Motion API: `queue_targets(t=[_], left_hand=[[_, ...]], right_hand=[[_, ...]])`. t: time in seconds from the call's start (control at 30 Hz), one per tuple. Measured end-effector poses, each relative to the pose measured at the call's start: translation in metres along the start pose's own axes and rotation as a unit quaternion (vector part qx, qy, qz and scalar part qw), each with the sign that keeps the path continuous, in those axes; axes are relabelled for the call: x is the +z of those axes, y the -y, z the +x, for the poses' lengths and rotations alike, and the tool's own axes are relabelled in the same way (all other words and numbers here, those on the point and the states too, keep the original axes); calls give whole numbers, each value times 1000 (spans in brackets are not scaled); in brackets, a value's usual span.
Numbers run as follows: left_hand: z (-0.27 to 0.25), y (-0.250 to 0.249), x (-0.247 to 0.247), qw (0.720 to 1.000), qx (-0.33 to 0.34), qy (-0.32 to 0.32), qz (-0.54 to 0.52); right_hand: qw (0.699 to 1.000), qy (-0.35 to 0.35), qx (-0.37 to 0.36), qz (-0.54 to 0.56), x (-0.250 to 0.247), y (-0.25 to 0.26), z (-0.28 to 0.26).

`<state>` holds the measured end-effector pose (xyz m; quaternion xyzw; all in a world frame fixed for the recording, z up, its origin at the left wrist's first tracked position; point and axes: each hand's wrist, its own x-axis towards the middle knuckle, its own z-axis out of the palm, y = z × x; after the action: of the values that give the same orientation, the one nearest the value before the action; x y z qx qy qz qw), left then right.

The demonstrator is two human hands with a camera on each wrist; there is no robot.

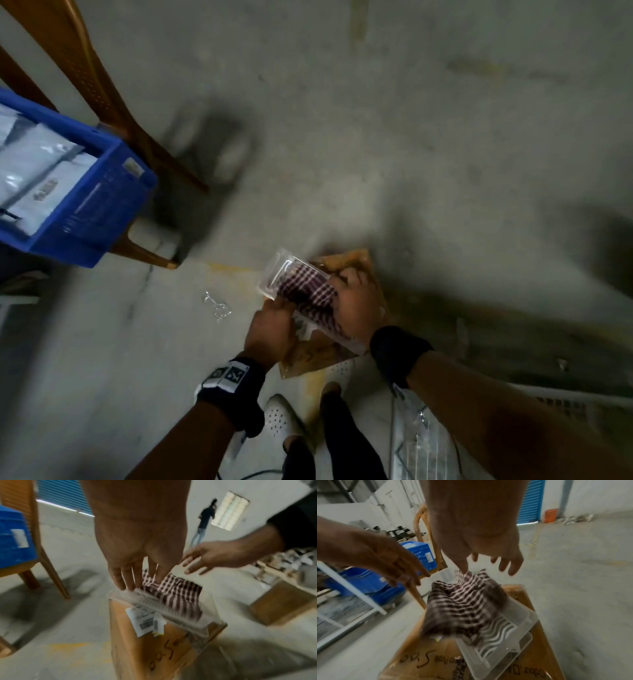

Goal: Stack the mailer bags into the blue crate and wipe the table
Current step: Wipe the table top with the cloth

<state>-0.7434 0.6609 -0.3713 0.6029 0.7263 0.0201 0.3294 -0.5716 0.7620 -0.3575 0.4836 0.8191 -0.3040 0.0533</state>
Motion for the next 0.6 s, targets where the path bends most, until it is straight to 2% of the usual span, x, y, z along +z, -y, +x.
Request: queue_targets(t=[0.03,0.1,0.2,0.27,0.37,0.47,0.53,0.6], left_hand=[[7,2,6,999,37,-9,21],[19,4,16,991,111,-20,76],[36,5,21,977,152,7,149],[44,8,23,976,148,34,157],[54,11,22,978,128,76,149],[58,2,9,982,98,110,118],[57,-10,-9,988,68,112,81],[52,-21,-26,995,53,82,29]], right_hand=[[999,18,-31,6,14,-2,4],[993,101,-61,-2,42,-4,11],[988,155,-19,12,71,-15,24],[988,148,11,39,73,-17,33],[988,129,16,80,67,-16,38],[981,86,23,169,45,-14,25],[976,79,27,202,25,-8,11],[975,51,42,213,15,-9,-4]])
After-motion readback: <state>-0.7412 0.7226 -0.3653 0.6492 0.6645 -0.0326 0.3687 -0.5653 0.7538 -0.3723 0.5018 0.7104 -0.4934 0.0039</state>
